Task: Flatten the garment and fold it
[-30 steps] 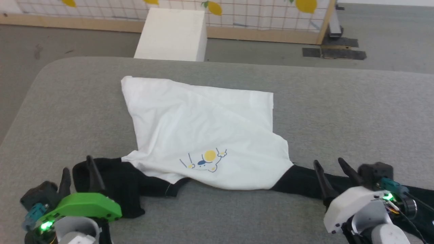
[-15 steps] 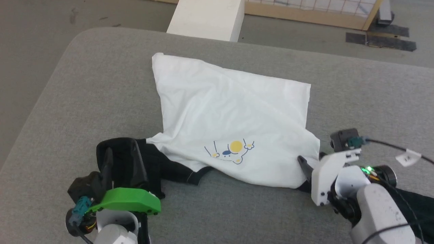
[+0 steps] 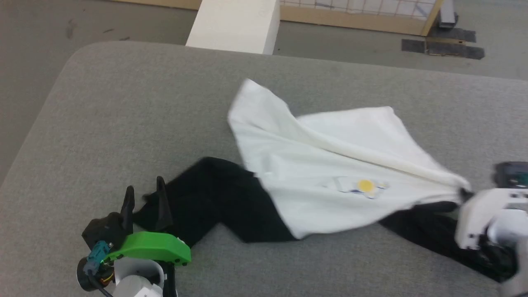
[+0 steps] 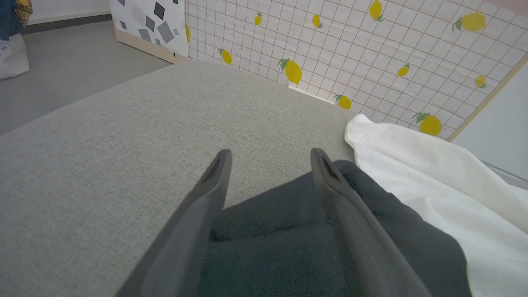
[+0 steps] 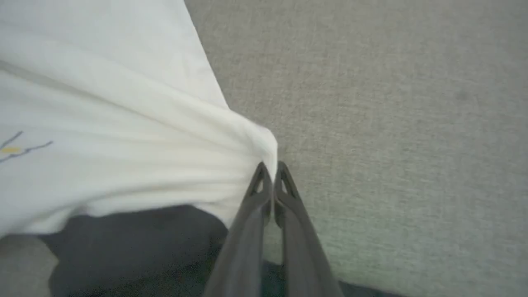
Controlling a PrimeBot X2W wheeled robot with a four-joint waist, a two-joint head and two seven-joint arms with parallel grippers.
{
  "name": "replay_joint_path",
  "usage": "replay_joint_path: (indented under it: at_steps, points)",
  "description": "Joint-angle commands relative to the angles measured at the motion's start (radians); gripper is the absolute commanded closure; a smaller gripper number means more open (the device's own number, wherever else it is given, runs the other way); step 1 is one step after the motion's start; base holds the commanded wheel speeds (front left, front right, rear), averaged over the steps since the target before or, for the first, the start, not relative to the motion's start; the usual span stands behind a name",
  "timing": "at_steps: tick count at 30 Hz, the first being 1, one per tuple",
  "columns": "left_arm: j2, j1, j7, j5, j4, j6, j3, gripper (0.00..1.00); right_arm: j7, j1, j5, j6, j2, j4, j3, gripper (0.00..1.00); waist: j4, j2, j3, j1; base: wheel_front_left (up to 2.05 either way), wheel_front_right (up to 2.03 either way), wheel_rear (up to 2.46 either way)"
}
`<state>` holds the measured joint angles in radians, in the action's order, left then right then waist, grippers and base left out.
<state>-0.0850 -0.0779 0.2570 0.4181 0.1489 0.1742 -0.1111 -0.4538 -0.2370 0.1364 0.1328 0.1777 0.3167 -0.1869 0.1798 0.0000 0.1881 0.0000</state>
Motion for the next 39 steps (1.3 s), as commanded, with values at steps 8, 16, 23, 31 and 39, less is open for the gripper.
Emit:
replay_joint_path:
  at_steps: [8, 16, 23, 31, 39]
  points:
    - [0.016, -0.011, 0.005, -0.016, 0.035, -0.027, -0.011, 0.0, 0.032, 0.094, -0.139, -0.002, -0.062, -0.134, -0.31, 1.0, -0.083, 0.0, -0.061, 0.0, 0.0, 0.0, 0.0]
    - [0.014, -0.001, -0.016, -0.019, 0.065, -0.059, -0.054, 0.0, 0.214, 0.171, -0.093, -0.002, -0.124, -0.218, -0.265, 0.0, -0.113, 0.0, -0.094, 0.0, 0.0, 0.0, 0.0]
    - [-0.028, 0.017, -0.224, -0.079, 0.066, -0.099, -0.189, 0.0, 0.319, 0.259, -0.001, -0.002, -0.127, -0.234, -0.124, 0.0, -0.129, 0.0, -0.115, 0.0, 0.0, 0.0, 0.0]
    - [-0.127, -0.022, -0.555, -0.219, 0.065, -0.063, -0.304, 0.0, 0.376, 0.274, 0.068, -0.002, -0.127, -0.266, 0.04, 0.0, -0.17, 0.0, -0.102, 0.0, 0.0, 0.0, 0.0]
    - [-0.202, -0.074, -0.711, -0.267, 0.111, -0.035, -0.298, 0.0, 0.413, 0.256, 0.093, -0.002, -0.127, -0.285, 0.141, 0.0, -0.239, 0.0, -0.067, 0.0, 0.0, 0.0, 0.0]
